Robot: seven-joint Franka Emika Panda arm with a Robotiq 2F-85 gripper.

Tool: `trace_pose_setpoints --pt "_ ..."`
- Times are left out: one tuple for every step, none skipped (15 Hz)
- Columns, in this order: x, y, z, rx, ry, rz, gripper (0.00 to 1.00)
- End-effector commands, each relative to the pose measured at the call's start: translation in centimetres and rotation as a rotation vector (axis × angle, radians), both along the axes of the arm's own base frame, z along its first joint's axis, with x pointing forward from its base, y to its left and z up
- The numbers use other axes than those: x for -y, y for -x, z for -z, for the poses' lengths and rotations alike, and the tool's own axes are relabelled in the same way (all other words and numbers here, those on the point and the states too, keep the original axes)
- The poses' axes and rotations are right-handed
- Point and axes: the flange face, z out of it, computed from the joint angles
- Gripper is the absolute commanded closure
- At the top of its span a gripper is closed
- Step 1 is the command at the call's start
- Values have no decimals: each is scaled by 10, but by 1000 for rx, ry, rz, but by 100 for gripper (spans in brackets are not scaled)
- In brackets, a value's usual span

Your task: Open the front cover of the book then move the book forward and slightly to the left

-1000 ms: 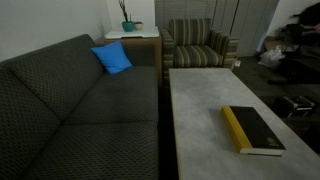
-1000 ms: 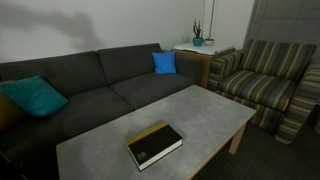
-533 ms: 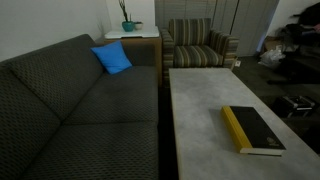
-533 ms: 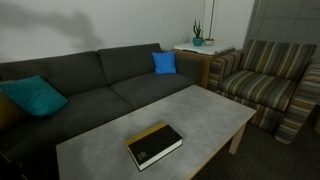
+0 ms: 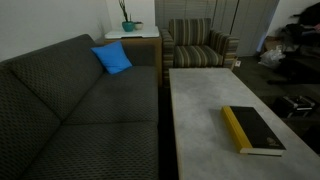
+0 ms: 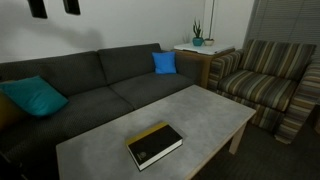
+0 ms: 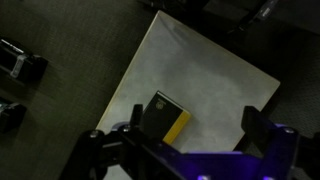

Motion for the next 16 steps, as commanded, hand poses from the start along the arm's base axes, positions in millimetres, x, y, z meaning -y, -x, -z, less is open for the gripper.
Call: trace_pose_setpoints --pt "32 -29 74 -181 -75 -19 0" --pt "18 -9 43 -105 -39 -9 0" --pt "25 -13 62 -149 -53 -9 0" --pt "30 -18 74 -177 -59 -8 0" --pt "31 -23 80 -189 -59 -8 0" --pt "31 -26 81 -191 -59 -8 0" --pt "31 -28 80 -187 -58 -9 0" --pt "25 -23 79 -188 -90 -57 0" --pt "21 -24 83 -185 -102 -84 0" --pt "18 -27 90 -187 -132 -99 0" --pt "17 -34 100 -175 -158 -106 0" --pt "19 -42 113 -160 -179 -85 0" --pt "23 -49 123 -143 -202 -62 0" --pt "30 -57 137 -119 -222 -36 0" --pt "36 -64 151 -99 -236 -19 0" --pt "42 -73 163 -87 -252 -4 0"
